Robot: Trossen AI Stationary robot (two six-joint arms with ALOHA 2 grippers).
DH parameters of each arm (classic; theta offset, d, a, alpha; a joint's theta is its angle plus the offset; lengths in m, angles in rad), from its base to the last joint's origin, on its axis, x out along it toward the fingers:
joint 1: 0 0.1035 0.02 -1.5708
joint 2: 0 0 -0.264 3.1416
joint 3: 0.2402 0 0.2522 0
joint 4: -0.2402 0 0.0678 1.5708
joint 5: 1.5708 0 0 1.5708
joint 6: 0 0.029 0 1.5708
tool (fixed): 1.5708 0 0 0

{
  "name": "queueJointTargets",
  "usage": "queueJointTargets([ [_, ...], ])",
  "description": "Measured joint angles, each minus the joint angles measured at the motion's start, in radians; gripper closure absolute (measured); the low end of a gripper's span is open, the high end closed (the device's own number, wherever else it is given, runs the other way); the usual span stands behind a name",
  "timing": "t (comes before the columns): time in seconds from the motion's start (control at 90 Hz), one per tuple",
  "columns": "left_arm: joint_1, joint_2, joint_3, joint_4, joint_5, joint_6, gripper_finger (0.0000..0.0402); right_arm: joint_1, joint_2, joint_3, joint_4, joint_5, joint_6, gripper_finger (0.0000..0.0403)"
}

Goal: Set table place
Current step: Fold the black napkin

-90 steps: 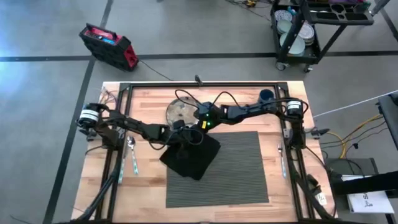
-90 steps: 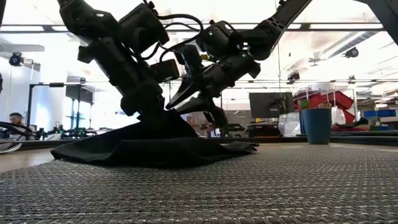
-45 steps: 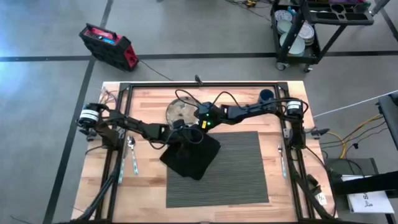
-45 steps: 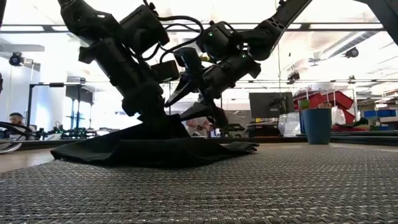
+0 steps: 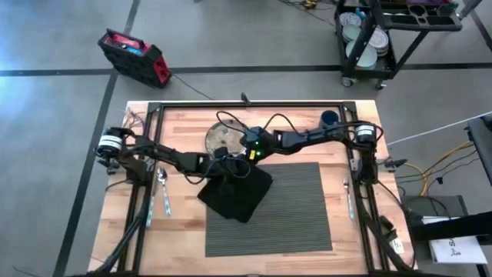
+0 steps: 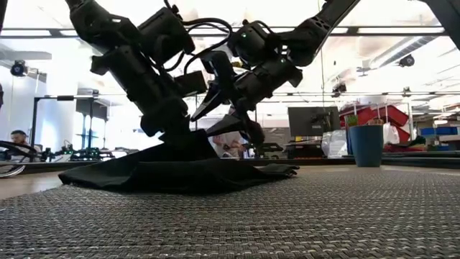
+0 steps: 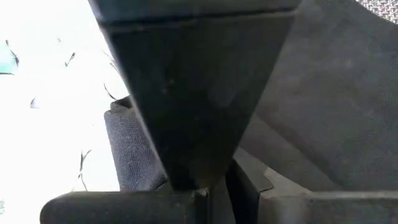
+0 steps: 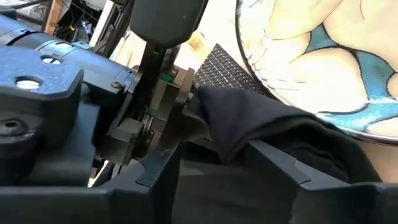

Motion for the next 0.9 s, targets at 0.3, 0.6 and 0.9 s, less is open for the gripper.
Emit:
queueJointTargets([
  [0.3, 0.001, 0.000, -0.002, 0.004, 0.005, -0.006, 0.0381, -0.014, -0.058, -0.001, -0.104, 0.080, -0.071, 0.0239],
  [0.6, 0.015, 0.000, -0.002, 0.006, 0.006, 0.004, 0.0381, 0.016, -0.073, -0.030, -0.138, 0.102, -0.071, 0.0253],
  [0.9, 0.060, -0.010, -0.002, -0.024, 0.005, 0.078, 0.0381, 0.134, -0.072, -0.047, -0.127, 0.152, -0.041, 0.0266],
])
